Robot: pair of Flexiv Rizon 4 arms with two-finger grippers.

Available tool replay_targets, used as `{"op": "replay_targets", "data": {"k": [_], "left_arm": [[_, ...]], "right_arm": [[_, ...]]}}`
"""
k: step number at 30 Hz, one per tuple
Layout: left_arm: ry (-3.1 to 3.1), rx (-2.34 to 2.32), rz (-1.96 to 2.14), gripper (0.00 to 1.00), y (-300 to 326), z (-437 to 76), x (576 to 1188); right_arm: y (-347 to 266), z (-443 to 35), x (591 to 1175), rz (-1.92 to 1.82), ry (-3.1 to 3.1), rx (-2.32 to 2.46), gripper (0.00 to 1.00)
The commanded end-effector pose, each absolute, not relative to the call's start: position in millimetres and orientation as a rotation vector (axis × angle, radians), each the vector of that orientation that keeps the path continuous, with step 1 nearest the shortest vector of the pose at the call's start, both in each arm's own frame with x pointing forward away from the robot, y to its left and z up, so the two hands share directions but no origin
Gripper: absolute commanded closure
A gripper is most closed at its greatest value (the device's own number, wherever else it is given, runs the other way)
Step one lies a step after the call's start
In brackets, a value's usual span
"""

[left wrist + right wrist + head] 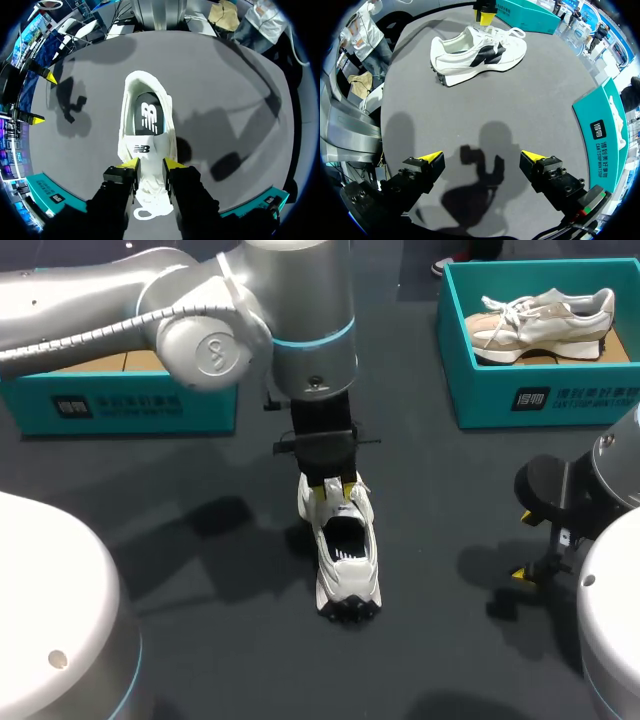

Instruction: Take the shoe out of the shoebox, open the shoe tongue, remove and reinsert the insole, then place the shoe into the shoebox

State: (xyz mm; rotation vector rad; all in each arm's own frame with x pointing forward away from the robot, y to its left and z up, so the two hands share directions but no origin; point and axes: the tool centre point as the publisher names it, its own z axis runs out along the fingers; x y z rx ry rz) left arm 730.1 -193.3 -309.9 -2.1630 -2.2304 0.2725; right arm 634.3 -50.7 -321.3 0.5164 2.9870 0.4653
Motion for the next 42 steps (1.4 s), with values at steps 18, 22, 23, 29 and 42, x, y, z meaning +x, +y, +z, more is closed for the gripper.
{"op": "replay_targets", "data": {"k": [18,22,23,29,42], "left_arm": [[-2.233,-2.205,0.415,0.69,-190,-316,697],[-2.271,-2.204,0.403,0.65,-191,-307,697],[-2.284,-2.196,0.401,0.63,-191,-305,697],[-2.463,-2.023,0.362,0.00,-190,-287,690],[-2.613,-1.925,0.268,0.00,-187,-269,683]], "right_arm": [[-51,-320,631,0.463,2.983,0.517,0.00],[-51,-320,631,0.463,2.983,0.517,0.00],[-51,-320,631,0.463,2.983,0.517,0.00],[-51,-320,631,0.463,2.983,0.517,0.00],[-51,-320,631,0.463,2.983,0.517,0.00]]}}
